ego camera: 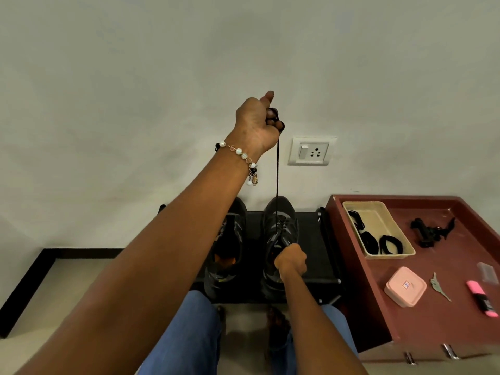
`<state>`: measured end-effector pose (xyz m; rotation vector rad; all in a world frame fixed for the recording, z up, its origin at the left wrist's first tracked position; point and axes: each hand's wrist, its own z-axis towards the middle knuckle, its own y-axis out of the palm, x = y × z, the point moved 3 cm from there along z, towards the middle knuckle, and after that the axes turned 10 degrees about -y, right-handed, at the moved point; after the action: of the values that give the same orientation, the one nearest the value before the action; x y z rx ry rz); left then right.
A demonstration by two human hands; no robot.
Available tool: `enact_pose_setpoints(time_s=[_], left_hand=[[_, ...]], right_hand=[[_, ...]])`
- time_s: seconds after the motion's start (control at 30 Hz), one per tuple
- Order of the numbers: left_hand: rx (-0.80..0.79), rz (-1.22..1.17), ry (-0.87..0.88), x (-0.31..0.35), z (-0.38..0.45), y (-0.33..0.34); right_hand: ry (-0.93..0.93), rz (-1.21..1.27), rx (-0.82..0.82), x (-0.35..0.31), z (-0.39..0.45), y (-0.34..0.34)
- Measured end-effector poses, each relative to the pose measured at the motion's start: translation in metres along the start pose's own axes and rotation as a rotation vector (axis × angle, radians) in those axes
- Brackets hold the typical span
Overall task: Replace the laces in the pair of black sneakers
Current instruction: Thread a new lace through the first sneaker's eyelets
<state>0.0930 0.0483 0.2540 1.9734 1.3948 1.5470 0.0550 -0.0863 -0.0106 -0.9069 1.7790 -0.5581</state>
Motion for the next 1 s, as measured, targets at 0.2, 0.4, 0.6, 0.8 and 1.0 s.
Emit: enact_pose_setpoints(time_s=[0.2,0.4,0.6,0.8,1.0], left_hand=[[-0.073,0.359,0.092,0.002,-0.012,-0.024],[0.024,1.438,0.199,-0.038,-0.013,-0.076],[0.147,2.107,0.102,-0.116,0.018,-0.143],[0.302,2.291,0.401,-0.147,0.048,-0.163],[0.184,1.928,0.378,-0.167,0.073,-0.186]], right_hand=[[0.000,-0.017,-0.059,-0.004,-0.002,-0.009],[-0.048,-0.009,-0.076,-0.001,0.000,-0.012],[-0.108,-0.004,-0.068,0.001,0.005,-0.019],[-0.161,-0.021,-0.040,0.005,0.014,-0.017],[-0.173,-0.043,-0.051,0.007,0.021,-0.012]])
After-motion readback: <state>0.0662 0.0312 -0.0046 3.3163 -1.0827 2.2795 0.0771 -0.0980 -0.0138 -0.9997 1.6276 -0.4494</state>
